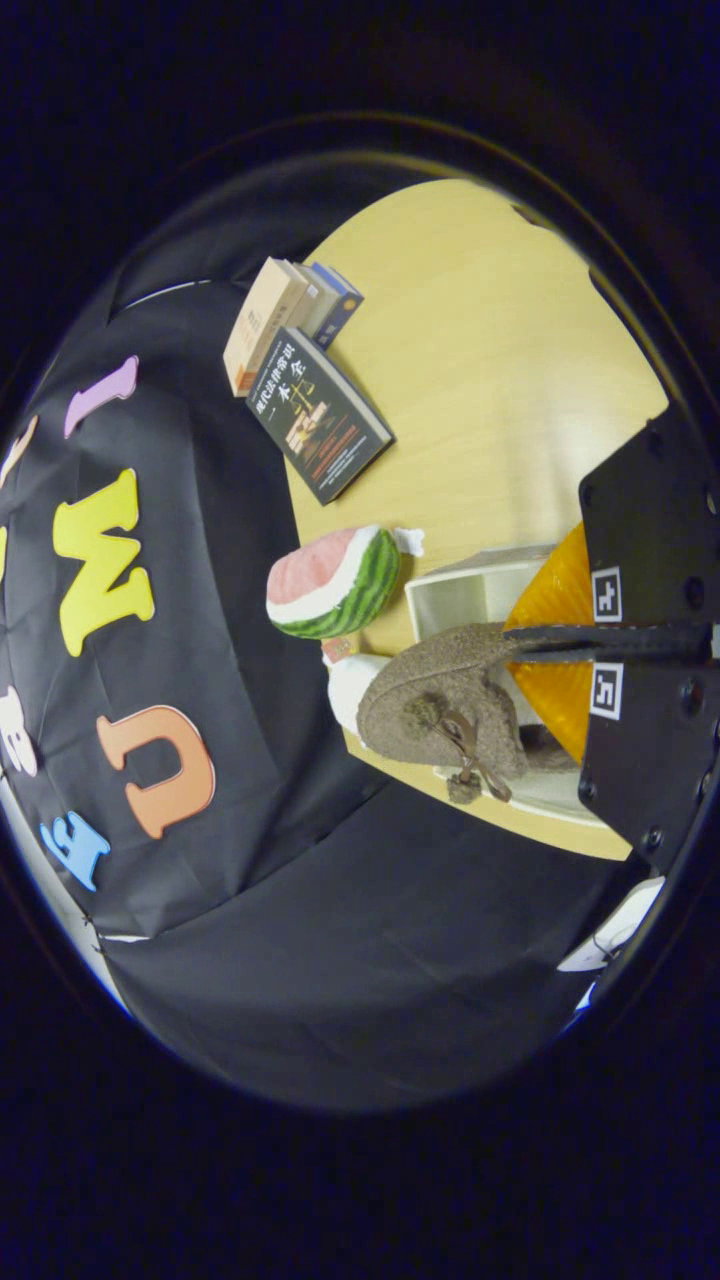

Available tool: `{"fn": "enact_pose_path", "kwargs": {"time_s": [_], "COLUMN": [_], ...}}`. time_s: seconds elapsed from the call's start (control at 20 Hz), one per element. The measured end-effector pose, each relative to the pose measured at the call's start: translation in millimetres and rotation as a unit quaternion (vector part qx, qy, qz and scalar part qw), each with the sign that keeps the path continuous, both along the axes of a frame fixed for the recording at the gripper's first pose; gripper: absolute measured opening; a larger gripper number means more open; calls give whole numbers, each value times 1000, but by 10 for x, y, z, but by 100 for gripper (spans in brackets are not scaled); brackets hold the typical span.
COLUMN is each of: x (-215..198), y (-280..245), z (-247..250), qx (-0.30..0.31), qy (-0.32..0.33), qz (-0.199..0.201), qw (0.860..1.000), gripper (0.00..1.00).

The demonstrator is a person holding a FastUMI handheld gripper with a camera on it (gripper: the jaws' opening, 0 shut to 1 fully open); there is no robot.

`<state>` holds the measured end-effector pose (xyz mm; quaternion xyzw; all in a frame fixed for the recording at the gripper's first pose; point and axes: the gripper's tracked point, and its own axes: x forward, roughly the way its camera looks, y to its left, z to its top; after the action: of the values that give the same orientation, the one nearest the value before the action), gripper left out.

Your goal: Open the storage box then place both shoes into the box .Put the left shoe in first, then the right shoe, with the right side of both shoes facing outward in a uniform manner.

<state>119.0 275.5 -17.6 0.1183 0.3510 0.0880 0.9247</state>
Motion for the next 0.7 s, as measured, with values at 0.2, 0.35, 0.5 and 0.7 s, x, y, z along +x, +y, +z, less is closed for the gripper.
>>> {"fn": "enact_pose_path", "kwargs": {"time_s": [0.2,0.35,0.5,0.7], "x": [-12,-25,-60,-107], "y": [-141,-141,-128,-83], "z": [-187,-261,-270,-230], "qx": [-50,-58,-66,-69], "qy": [3,7,7,3], "qz": [-40,-42,-38,-39], "qw": [998,997,997,997], "gripper": [0,0,5,11]}}
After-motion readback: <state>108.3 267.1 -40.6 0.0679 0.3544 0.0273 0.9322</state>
